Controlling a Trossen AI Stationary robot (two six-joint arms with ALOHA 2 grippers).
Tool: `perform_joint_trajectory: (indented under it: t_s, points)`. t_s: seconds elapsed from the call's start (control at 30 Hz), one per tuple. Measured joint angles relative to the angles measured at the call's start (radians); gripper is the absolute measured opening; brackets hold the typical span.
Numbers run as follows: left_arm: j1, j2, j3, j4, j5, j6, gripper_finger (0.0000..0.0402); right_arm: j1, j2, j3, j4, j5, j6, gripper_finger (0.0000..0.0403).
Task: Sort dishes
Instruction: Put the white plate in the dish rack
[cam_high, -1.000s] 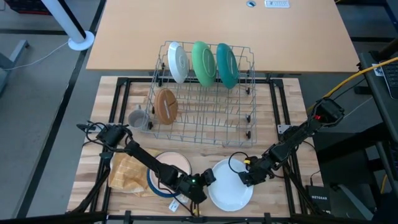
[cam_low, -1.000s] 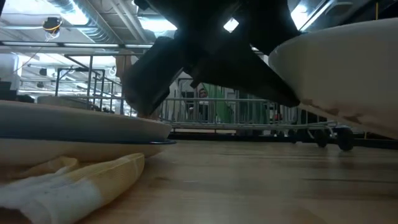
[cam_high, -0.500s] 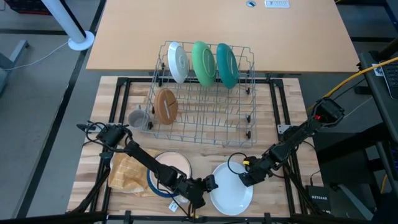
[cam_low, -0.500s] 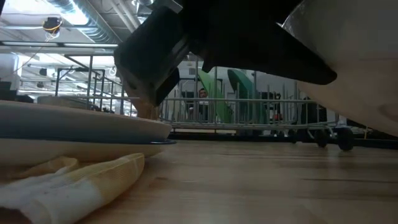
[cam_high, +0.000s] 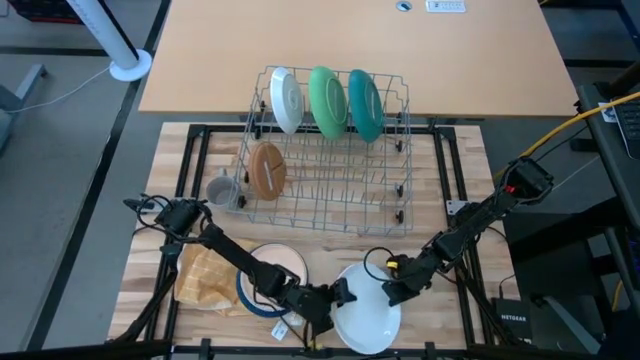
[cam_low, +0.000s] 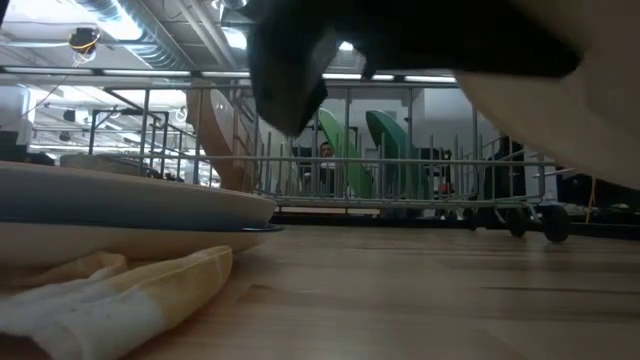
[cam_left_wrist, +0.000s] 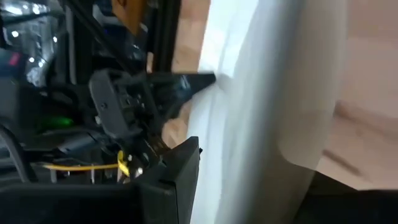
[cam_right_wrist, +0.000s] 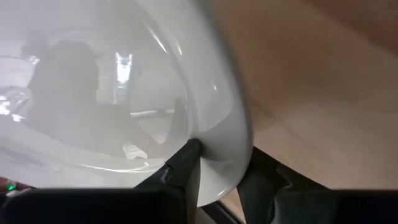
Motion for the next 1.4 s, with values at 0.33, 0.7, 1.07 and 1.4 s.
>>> perform_joint_trajectory:
  t_s: [0.33, 0.7, 1.07, 1.4]
  points:
    - [0.009, 0.004, 0.0, 0.035, 0.023, 0.027, 0.0121, 0.001, 0.0, 0.0, -0.014, -0.013, 0.002, 0.0091]
    - [-0.032, 0.006, -0.002, 0.02, 0.024, 0.018, 0.007, -0.001, -0.003, 0.004, -0.018, -0.029, 0.014, 0.0091]
    - [-0.085, 0.008, -0.002, -0.008, 0.004, -0.079, 0.0055, -0.002, -0.005, 0.009, -0.032, -0.055, 0.058, 0.0091]
    - [-0.116, 0.008, -0.002, -0.053, 0.005, -0.14, 0.0053, -0.001, -0.002, 0.004, -0.014, 0.01, 0.054, 0.0121]
